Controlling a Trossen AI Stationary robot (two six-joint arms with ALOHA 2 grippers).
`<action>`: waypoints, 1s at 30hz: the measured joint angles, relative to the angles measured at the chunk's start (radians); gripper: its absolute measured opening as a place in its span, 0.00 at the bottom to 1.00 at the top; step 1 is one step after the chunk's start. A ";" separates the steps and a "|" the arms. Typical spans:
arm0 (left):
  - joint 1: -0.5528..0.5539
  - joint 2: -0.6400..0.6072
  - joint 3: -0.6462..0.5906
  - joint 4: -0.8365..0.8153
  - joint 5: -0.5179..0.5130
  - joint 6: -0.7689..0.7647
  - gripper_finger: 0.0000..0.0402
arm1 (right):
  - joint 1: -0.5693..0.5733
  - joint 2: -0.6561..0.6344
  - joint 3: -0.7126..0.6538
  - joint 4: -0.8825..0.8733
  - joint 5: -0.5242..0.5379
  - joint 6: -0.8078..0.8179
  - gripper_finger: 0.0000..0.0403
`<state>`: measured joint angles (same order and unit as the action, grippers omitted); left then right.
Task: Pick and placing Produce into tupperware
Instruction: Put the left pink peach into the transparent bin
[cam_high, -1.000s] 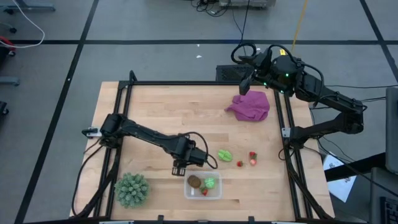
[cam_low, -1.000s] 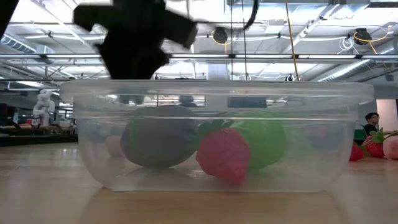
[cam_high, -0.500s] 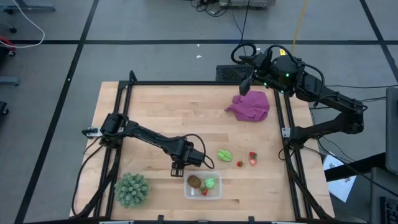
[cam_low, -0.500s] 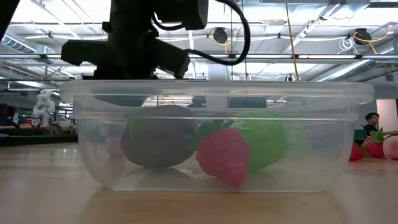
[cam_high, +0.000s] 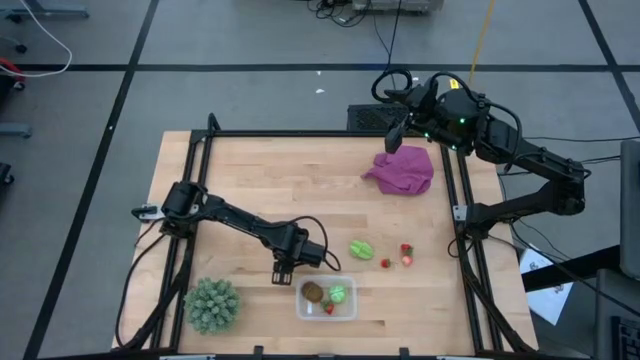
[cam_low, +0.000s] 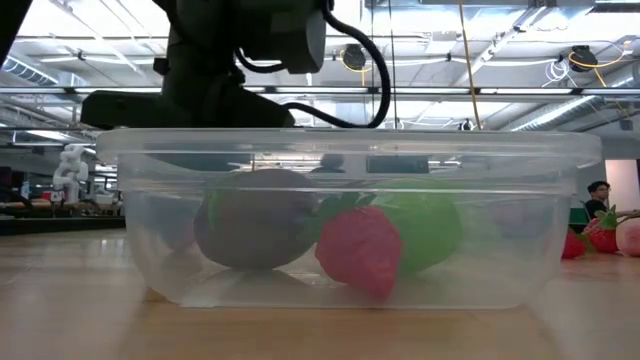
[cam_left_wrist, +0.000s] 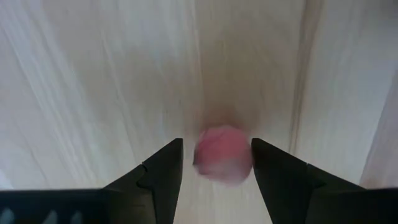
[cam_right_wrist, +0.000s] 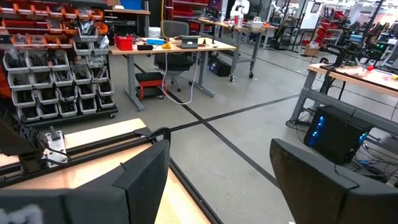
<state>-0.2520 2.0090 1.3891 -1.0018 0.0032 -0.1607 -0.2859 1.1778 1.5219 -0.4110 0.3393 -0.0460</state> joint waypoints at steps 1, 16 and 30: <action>0.000 0.000 0.000 0.010 0.000 0.004 0.47 | 0.000 0.000 0.000 0.000 0.000 0.000 0.66; 0.000 0.000 0.000 0.006 0.000 0.018 0.30 | 0.000 0.000 0.000 0.001 0.000 0.000 0.66; 0.002 -0.100 0.006 -0.061 -0.012 -0.040 0.29 | -0.002 0.001 0.000 0.016 0.000 0.000 0.66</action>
<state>-0.2504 1.9085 1.3949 -1.0633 -0.0090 -0.2010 -0.2878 1.1786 1.5219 -0.3949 0.3393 -0.0463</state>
